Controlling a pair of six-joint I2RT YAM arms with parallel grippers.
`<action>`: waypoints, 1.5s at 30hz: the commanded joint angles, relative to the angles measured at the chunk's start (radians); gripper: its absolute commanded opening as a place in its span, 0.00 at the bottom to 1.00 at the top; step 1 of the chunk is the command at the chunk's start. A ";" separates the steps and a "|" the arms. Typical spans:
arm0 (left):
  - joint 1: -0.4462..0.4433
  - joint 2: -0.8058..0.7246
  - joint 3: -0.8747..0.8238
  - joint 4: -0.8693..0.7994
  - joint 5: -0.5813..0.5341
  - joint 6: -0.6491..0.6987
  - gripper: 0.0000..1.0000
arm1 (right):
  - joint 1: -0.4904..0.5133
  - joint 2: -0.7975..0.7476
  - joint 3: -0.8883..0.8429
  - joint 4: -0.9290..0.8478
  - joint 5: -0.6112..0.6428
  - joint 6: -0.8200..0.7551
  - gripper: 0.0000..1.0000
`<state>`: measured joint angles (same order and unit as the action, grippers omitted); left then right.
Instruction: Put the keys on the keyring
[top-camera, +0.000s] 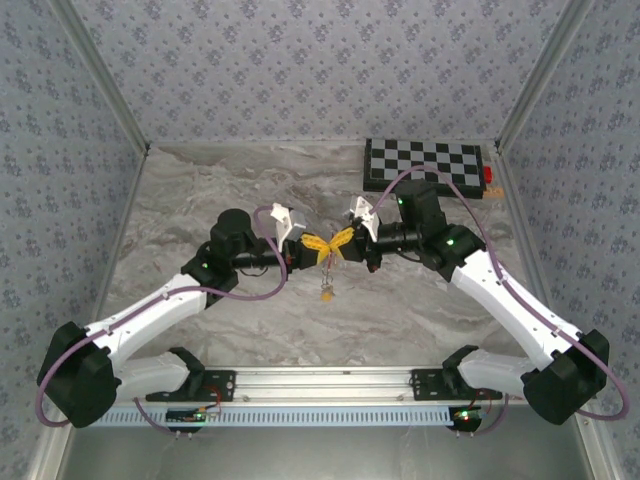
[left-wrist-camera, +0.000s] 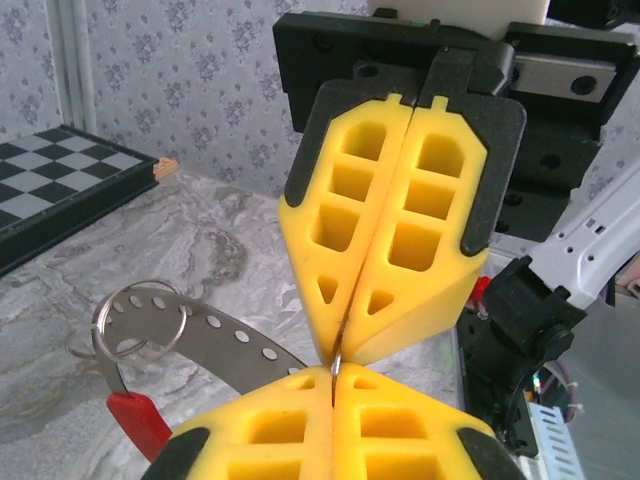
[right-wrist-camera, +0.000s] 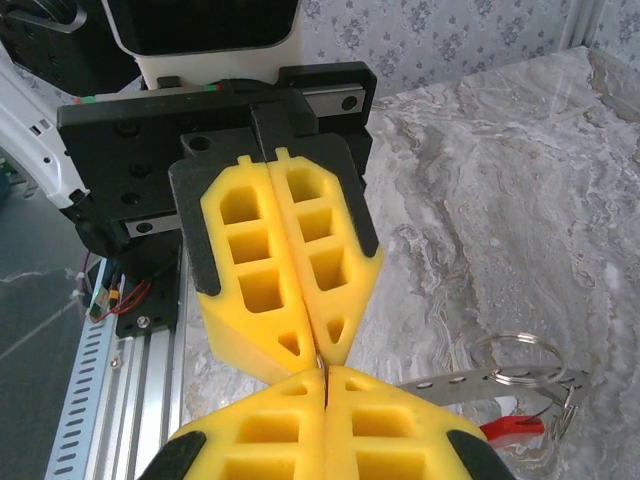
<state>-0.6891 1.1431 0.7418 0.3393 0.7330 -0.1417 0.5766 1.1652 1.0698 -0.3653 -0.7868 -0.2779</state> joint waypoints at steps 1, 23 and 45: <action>0.003 0.007 0.028 0.026 0.005 0.002 0.00 | 0.015 -0.006 -0.004 0.010 -0.019 0.008 0.00; -0.036 -0.043 -0.051 0.278 -0.139 -0.062 0.00 | 0.024 -0.299 -0.388 0.508 0.342 0.186 0.36; -0.089 -0.046 -0.048 0.341 -0.208 -0.079 0.00 | 0.159 -0.264 -0.399 0.563 0.501 0.092 0.19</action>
<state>-0.7727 1.1255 0.6724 0.6296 0.5339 -0.2108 0.7292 0.9051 0.6674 0.1741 -0.3004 -0.1764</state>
